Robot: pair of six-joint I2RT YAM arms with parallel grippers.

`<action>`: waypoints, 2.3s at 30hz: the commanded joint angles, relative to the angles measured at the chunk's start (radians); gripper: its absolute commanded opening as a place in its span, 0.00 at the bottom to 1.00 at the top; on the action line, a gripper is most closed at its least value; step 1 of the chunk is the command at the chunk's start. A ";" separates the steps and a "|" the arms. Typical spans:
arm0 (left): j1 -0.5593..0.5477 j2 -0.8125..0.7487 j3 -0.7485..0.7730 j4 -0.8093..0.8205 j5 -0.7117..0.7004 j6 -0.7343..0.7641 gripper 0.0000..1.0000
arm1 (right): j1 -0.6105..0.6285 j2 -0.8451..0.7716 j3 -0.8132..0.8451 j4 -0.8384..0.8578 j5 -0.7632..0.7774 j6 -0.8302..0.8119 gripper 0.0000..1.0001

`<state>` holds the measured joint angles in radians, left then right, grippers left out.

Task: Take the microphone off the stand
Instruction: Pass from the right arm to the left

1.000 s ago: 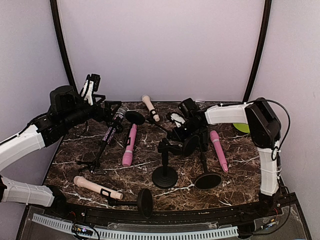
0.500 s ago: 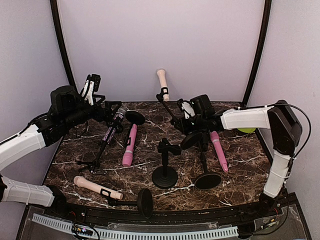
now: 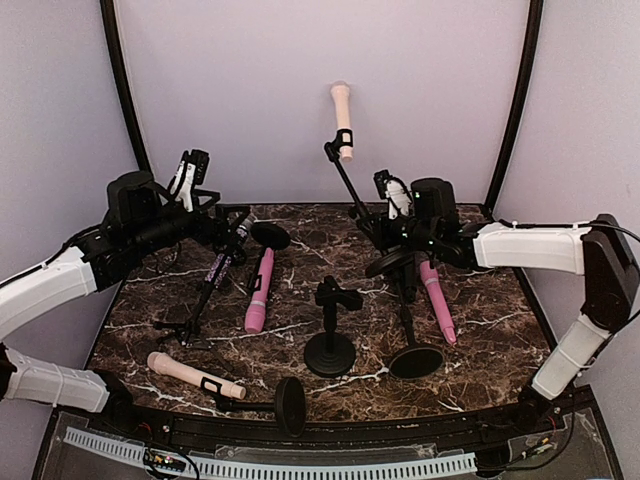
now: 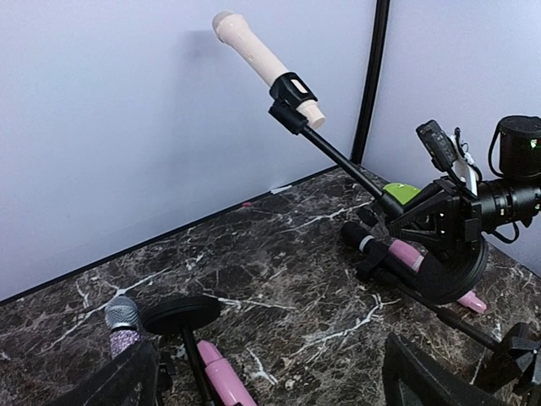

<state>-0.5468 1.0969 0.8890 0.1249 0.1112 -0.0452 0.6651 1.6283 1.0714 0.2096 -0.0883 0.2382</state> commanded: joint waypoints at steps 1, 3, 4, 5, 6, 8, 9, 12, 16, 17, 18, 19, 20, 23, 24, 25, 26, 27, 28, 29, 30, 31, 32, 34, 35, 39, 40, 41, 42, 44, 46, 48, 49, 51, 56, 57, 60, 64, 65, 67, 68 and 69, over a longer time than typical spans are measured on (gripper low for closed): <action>0.002 0.013 0.026 0.108 0.155 -0.004 0.94 | 0.009 -0.072 0.013 0.225 -0.084 -0.032 0.00; 0.002 0.029 0.042 0.138 0.210 -0.032 0.94 | 0.016 -0.081 0.021 0.233 -0.116 -0.038 0.00; 0.001 0.035 0.050 0.145 0.240 -0.053 0.94 | 0.023 -0.087 0.025 0.235 -0.124 -0.045 0.00; 0.001 0.050 0.064 0.159 0.251 -0.064 0.93 | 0.032 -0.096 0.029 0.235 -0.125 -0.051 0.00; -0.001 0.057 0.071 0.166 0.268 -0.083 0.93 | 0.041 -0.106 0.032 0.235 -0.124 -0.057 0.00; -0.013 0.080 0.096 0.188 0.282 -0.107 0.92 | 0.058 -0.126 0.032 0.243 -0.115 -0.063 0.00; -0.019 0.093 0.112 0.203 0.285 -0.113 0.92 | 0.066 -0.137 0.029 0.249 -0.111 -0.063 0.00; -0.066 0.120 0.144 0.234 0.268 -0.123 0.91 | 0.086 -0.171 0.018 0.267 -0.104 -0.062 0.00; -0.161 0.174 0.200 0.279 0.206 -0.094 0.91 | 0.115 -0.211 -0.006 0.286 -0.090 -0.062 0.00; -0.182 0.199 0.219 0.289 0.200 -0.106 0.91 | 0.122 -0.220 -0.014 0.292 -0.084 -0.061 0.00; -0.188 0.213 0.226 0.321 0.200 -0.118 0.91 | 0.127 -0.230 -0.024 0.300 -0.079 -0.061 0.00; -0.196 0.240 0.237 0.340 0.204 -0.147 0.91 | 0.134 -0.239 -0.036 0.308 -0.076 -0.058 0.00; -0.199 0.266 0.244 0.378 0.208 -0.164 0.91 | 0.139 -0.247 -0.045 0.315 -0.073 -0.056 0.00; -0.218 0.319 0.261 0.446 0.221 -0.220 0.91 | 0.153 -0.273 -0.073 0.331 -0.052 -0.053 0.00; -0.223 0.347 0.278 0.464 0.224 -0.225 0.91 | 0.158 -0.282 -0.083 0.339 -0.047 -0.053 0.00; -0.233 0.360 0.288 0.469 0.224 -0.232 0.91 | 0.161 -0.290 -0.094 0.345 -0.045 -0.052 0.00; -0.239 0.384 0.310 0.475 0.225 -0.235 0.91 | 0.164 -0.297 -0.103 0.351 -0.042 -0.051 0.00; -0.248 0.396 0.321 0.482 0.225 -0.241 0.91 | 0.167 -0.304 -0.111 0.356 -0.039 -0.051 0.00; -0.253 0.420 0.338 0.486 0.227 -0.250 0.91 | 0.170 -0.313 -0.121 0.362 -0.038 -0.052 0.00; -0.254 0.429 0.346 0.496 0.227 -0.254 0.91 | 0.172 -0.321 -0.127 0.367 -0.039 -0.054 0.00; -0.256 0.446 0.358 0.501 0.226 -0.262 0.91 | 0.175 -0.326 -0.132 0.368 -0.038 -0.055 0.00; -0.257 0.454 0.364 0.511 0.224 -0.267 0.91 | 0.176 -0.333 -0.137 0.369 -0.040 -0.057 0.00; -0.258 0.467 0.375 0.517 0.222 -0.277 0.91 | 0.178 -0.338 -0.144 0.369 -0.040 -0.061 0.00; -0.258 0.486 0.388 0.531 0.223 -0.294 0.91 | 0.179 -0.352 -0.163 0.381 -0.043 -0.066 0.00; -0.258 0.492 0.391 0.544 0.224 -0.300 0.91 | 0.180 -0.357 -0.171 0.386 -0.044 -0.070 0.00; -0.258 0.514 0.397 0.587 0.239 -0.333 0.84 | 0.180 -0.374 -0.196 0.393 -0.045 -0.078 0.00; -0.258 0.522 0.402 0.589 0.246 -0.338 0.81 | 0.180 -0.379 -0.202 0.400 -0.047 -0.078 0.00; -0.258 0.531 0.415 0.580 0.249 -0.340 0.79 | 0.180 -0.386 -0.210 0.410 -0.050 -0.078 0.00; -0.260 0.535 0.422 0.573 0.255 -0.342 0.76 | 0.180 -0.392 -0.218 0.417 -0.054 -0.078 0.00; -0.261 0.546 0.434 0.561 0.262 -0.347 0.73 | 0.181 -0.404 -0.226 0.422 -0.056 -0.082 0.00; -0.262 0.554 0.439 0.558 0.261 -0.354 0.70 | 0.183 -0.414 -0.231 0.425 -0.062 -0.088 0.00; -0.263 0.562 0.446 0.554 0.260 -0.362 0.68 | 0.182 -0.419 -0.237 0.430 -0.070 -0.092 0.00; -0.263 0.569 0.454 0.552 0.266 -0.365 0.66 | 0.182 -0.421 -0.238 0.431 -0.073 -0.092 0.00; -0.264 0.581 0.466 0.553 0.285 -0.376 0.60 | 0.183 -0.421 -0.240 0.429 -0.072 -0.097 0.00; -0.265 0.599 0.475 0.581 0.336 -0.415 0.47 | 0.183 -0.417 -0.244 0.410 -0.060 -0.113 0.00; -0.266 0.600 0.473 0.591 0.349 -0.429 0.41 | 0.183 -0.415 -0.246 0.409 -0.054 -0.115 0.00; -0.267 0.599 0.465 0.617 0.366 -0.449 0.30 | 0.184 -0.412 -0.251 0.404 -0.027 -0.123 0.00; -0.269 0.593 0.455 0.633 0.378 -0.467 0.17 | 0.183 -0.409 -0.245 0.386 -0.013 -0.140 0.00; -0.269 0.593 0.454 0.637 0.380 -0.471 0.15 | 0.183 -0.407 -0.244 0.383 -0.010 -0.143 0.00; -0.268 0.593 0.453 0.643 0.381 -0.476 0.09 | 0.183 -0.405 -0.245 0.377 -0.004 -0.147 0.00; -0.268 0.593 0.452 0.644 0.382 -0.477 0.06 | 0.183 -0.404 -0.245 0.375 0.001 -0.149 0.00; -0.269 0.592 0.452 0.648 0.384 -0.476 0.04 | 0.183 -0.404 -0.246 0.372 0.008 -0.149 0.00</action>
<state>-0.8082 1.7073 1.3369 0.7086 0.4622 -0.5400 0.8394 1.2545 0.8074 0.4744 -0.1173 0.0921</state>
